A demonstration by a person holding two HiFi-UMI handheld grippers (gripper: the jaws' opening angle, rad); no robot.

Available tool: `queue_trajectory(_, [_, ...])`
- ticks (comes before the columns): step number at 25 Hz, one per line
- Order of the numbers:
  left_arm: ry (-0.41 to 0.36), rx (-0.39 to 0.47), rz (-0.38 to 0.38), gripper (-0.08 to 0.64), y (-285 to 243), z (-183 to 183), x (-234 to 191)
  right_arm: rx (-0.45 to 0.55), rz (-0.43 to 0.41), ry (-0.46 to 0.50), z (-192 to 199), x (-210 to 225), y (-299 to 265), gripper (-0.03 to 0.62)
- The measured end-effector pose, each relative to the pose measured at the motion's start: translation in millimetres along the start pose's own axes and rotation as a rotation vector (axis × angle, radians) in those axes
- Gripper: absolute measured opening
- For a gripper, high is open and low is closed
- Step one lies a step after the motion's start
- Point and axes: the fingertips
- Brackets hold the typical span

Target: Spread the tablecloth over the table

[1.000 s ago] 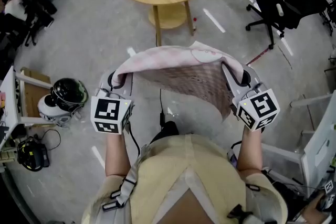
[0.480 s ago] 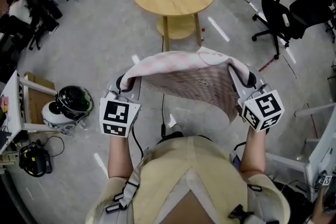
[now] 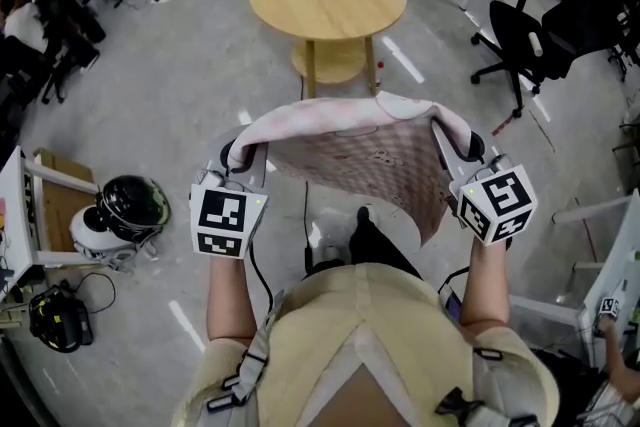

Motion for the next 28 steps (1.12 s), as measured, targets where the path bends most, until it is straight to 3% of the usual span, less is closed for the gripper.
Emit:
queue_trajectory(12, [-0.002, -0.051, -0.037, 0.008, -38.7, 8.2, -47.3, -0.006, -0.071, -0.014, 1.5, 21.7, -73.2, 0.012])
queue_trajectory(28, [0.026, -0.143, -0.059, 0.008, -168.4, -0.5, -71.3, -0.016, -0.174, 0.016, 5.5, 132.6, -161.3, 0.011])
Point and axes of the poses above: the fingertips, and each gripper's own axes: y backward along the fingers, x to its right, z out of its underside, and after that the axes turned 7 degrees about x, right-handed
